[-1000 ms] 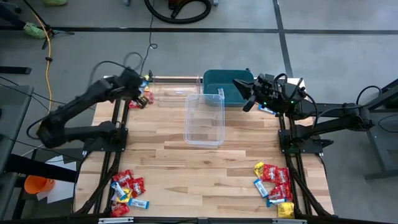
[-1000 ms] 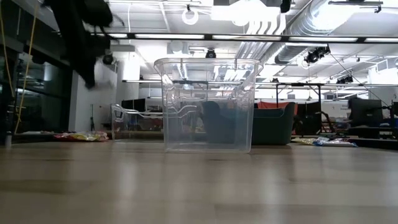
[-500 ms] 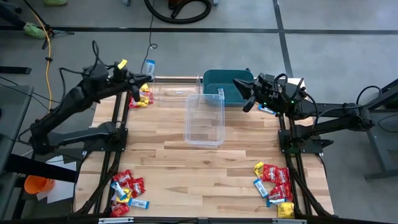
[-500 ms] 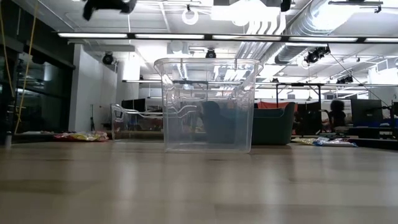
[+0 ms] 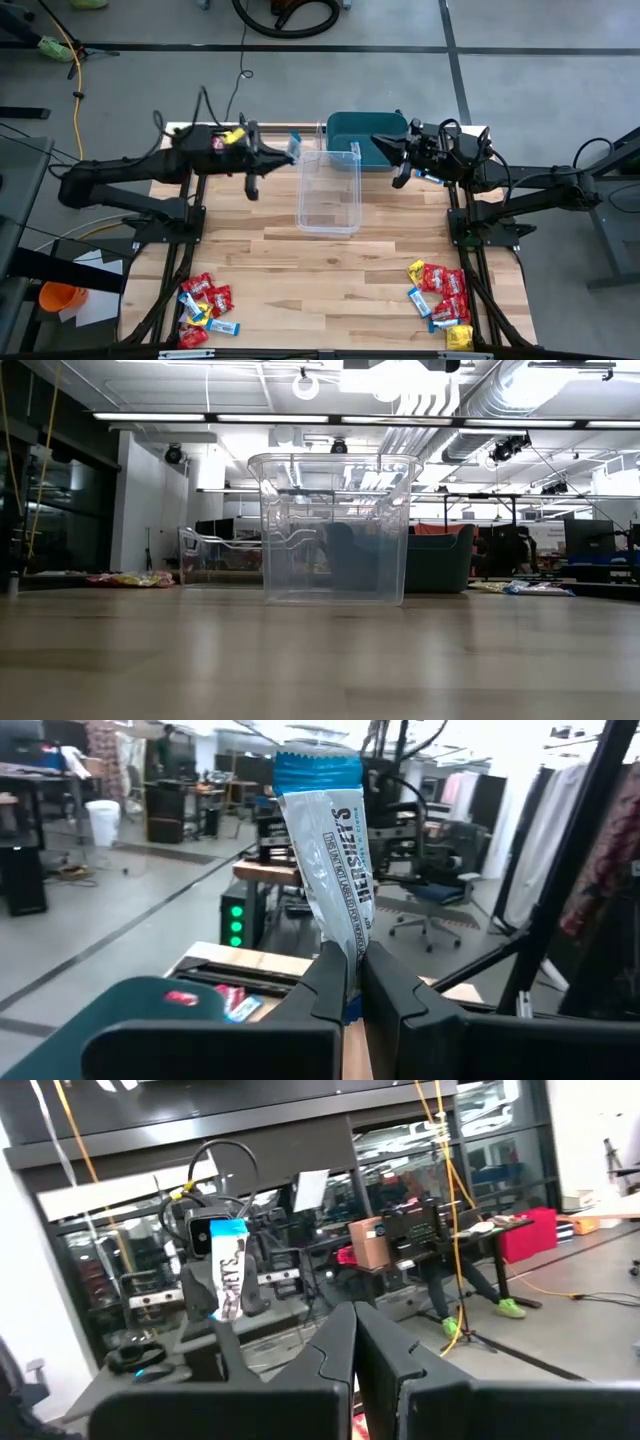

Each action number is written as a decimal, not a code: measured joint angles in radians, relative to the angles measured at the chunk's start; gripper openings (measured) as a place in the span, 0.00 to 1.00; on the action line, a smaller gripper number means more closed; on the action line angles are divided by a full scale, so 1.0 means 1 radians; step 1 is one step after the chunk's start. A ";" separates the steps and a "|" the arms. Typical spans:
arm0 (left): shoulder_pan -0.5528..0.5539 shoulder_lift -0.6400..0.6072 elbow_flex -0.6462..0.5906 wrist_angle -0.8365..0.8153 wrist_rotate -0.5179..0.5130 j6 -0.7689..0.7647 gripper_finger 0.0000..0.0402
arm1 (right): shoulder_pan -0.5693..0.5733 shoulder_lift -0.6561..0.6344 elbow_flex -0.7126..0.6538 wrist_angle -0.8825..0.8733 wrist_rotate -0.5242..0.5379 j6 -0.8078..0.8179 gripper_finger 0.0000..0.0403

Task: Sort candy
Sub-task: Put the white chocolate into the blue bin

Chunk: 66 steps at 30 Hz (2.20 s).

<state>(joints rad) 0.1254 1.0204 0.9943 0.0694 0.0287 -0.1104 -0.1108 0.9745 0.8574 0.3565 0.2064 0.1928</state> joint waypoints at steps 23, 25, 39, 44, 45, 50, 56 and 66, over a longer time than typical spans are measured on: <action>0.033 0.386 0.037 0.368 -0.014 0.018 0.00 | 0.000 -0.031 0.000 0.037 -0.075 -0.018 0.00; 0.060 0.464 0.097 0.338 -0.010 0.036 0.00 | 0.000 -0.045 0.000 0.037 -0.074 -0.018 0.00; 0.230 0.917 0.567 -0.038 -0.035 0.142 0.08 | 0.000 -0.067 0.000 0.020 -0.072 -0.018 0.00; 0.258 0.965 0.581 -0.070 -0.037 0.156 0.20 | 0.000 -0.067 0.000 0.020 -0.071 -0.048 0.00; 0.261 0.967 0.581 -0.073 -0.038 0.148 0.23 | 0.000 -0.067 0.000 0.021 -0.071 -0.056 0.00; 0.262 0.952 0.581 -0.101 -0.052 0.141 0.37 | 0.000 -0.067 0.000 0.021 -0.064 -0.063 0.00; 0.267 0.819 0.581 -0.240 -0.064 0.114 0.47 | 0.000 -0.067 0.000 0.015 0.037 -0.065 0.00; 0.255 0.413 0.360 -0.329 0.072 0.024 0.49 | -0.029 -0.065 0.000 -0.075 0.070 -0.055 0.20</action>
<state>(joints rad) 0.3801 1.4329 1.3548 -0.2592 0.1004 -0.0860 -0.1395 0.9092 0.8570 0.2817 0.2768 0.1376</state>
